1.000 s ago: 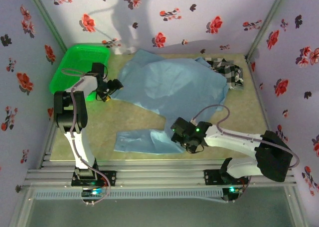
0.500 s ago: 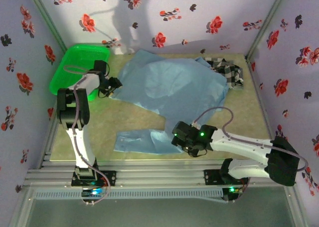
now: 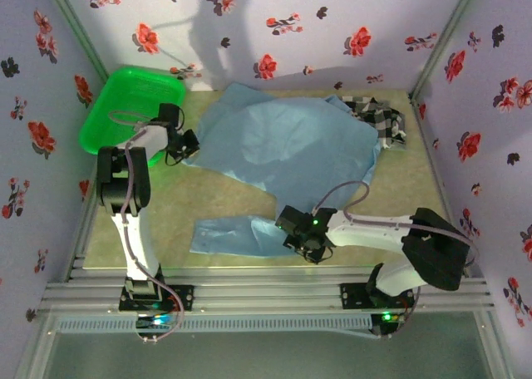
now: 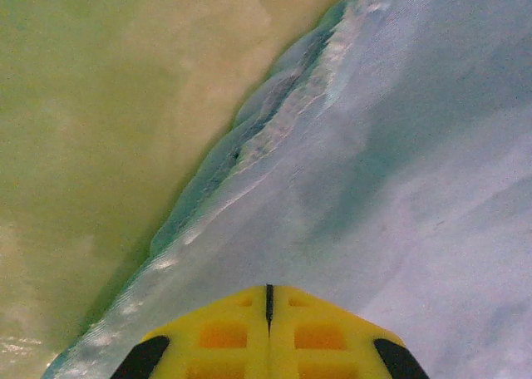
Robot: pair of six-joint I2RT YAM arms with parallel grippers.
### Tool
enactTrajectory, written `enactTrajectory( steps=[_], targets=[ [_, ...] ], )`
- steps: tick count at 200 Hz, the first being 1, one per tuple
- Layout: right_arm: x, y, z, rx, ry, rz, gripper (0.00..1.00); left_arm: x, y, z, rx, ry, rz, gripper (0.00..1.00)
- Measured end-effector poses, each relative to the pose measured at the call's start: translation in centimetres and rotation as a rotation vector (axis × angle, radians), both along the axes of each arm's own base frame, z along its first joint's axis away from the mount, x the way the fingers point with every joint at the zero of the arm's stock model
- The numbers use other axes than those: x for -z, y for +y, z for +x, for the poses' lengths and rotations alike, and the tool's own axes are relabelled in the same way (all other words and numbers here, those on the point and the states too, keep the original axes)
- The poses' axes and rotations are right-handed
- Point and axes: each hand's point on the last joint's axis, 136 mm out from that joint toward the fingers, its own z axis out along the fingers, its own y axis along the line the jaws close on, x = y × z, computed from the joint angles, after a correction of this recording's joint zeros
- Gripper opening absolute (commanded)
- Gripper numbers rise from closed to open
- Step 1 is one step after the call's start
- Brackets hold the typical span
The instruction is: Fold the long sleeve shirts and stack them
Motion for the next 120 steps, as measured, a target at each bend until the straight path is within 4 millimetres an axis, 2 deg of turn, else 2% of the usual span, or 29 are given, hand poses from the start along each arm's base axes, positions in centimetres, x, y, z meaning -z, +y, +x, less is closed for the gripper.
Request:
enactTrajectory(
  steps=[20, 35, 46, 53, 94, 120],
  targets=[
    [0.1, -1.0, -0.1, 0.019, 0.002, -0.04, 0.21, 1.4, 0.1, -1.4, -0.008, 0.046, -0.008, 0.0],
    [-0.1, -1.9, 0.0, 0.045, -0.007, -0.062, 0.08, 1.3, 0.2, -2.0, -0.02, 0.054, -0.014, 0.0],
    [-0.7, -2.7, 0.2, 0.058, -0.025, -0.074, 0.02, 1.3, 0.3, -2.6, -0.026, 0.062, -0.016, 0.0],
    [-1.3, -3.2, 0.3, 0.07, -0.039, -0.077, 0.0, 1.2, 0.4, -2.9, -0.027, 0.065, -0.016, 0.0],
    [-4.4, -6.5, -0.1, 0.086, -0.1, -0.102, 0.0, 0.5, 0.6, -4.2, -0.036, 0.075, -0.017, 0.0],
    [-6.0, -9.0, -1.0, 0.075, -0.11, -0.146, 0.0, -1.0, 0.3, -4.5, -0.043, 0.059, -0.039, 0.08]
  ],
)
